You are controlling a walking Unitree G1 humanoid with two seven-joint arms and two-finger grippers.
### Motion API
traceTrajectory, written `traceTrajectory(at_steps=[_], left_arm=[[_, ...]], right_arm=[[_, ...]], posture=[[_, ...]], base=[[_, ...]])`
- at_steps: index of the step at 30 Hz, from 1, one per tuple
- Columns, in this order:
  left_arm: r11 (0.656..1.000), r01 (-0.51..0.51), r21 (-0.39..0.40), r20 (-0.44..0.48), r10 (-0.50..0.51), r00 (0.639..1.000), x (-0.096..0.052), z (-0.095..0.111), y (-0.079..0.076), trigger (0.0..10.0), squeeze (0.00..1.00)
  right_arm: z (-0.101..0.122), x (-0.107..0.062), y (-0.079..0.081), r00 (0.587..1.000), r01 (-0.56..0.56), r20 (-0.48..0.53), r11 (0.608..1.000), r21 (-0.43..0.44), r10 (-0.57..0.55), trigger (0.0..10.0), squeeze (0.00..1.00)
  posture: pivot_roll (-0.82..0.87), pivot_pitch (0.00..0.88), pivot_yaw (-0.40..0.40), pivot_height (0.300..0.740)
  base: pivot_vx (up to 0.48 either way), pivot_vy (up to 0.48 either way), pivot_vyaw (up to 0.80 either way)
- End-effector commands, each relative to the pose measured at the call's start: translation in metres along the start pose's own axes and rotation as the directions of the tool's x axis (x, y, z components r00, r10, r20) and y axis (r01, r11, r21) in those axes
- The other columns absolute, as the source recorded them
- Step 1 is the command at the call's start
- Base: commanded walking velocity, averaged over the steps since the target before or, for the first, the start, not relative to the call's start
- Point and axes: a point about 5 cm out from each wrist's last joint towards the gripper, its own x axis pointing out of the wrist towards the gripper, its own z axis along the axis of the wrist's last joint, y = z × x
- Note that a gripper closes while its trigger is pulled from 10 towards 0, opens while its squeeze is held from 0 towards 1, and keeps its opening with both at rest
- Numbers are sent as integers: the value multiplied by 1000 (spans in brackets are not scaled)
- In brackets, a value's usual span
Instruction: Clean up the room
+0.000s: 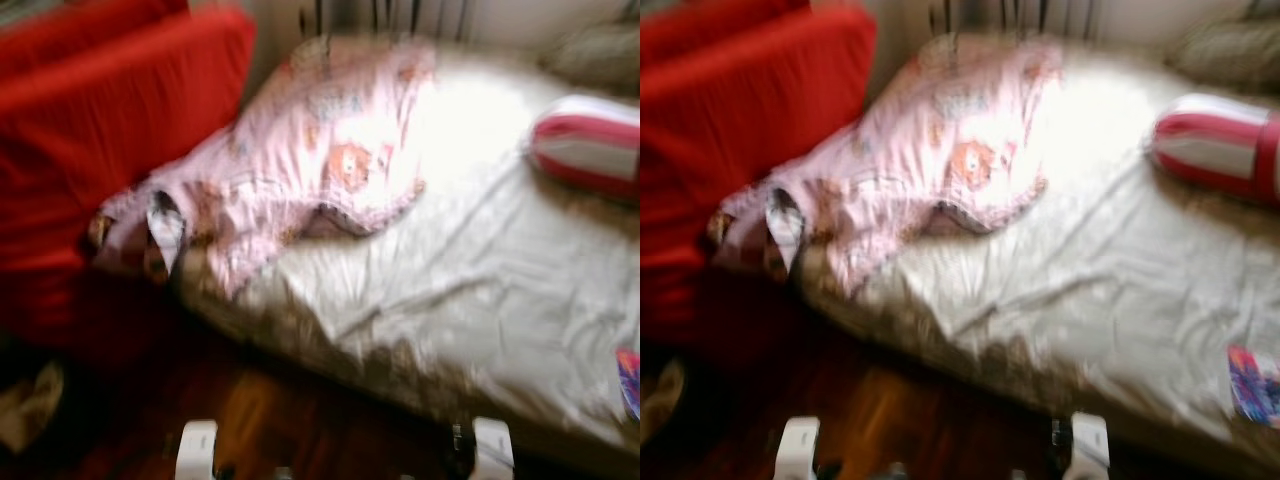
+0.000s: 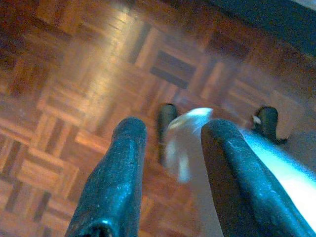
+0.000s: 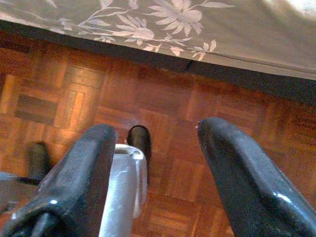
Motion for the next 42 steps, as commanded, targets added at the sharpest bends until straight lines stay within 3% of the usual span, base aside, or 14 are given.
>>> traceTrajectory(at_steps=[1, 19, 42], left_arm=[[1000, -16, -1, -41, 16, 999, -4, -14, 7, 10000, 0], [1000, -6, -10, -36, 6, 999, -3, -14, 0, 10000, 0], [999, 6, -43, -26, -8, 1000, -3, -14, -4, 10000, 0]], right_arm=[[-8, 0, 8, 999, -20, -30, 1000, -1, 20, 10000, 0], [-7, 0, 4, 999, -13, -33, 999, -33, 11, 10000, 0], [-3, 0, 3, 1000, -1, -16, 996, -84, -1, 10000, 0]], posture=[[20, 161, 25, 740], [20, 158, 9, 740], [28, 175, 5, 740]], base=[[0, 480, 0], [0, 460, 0], [0, 0, 68]])
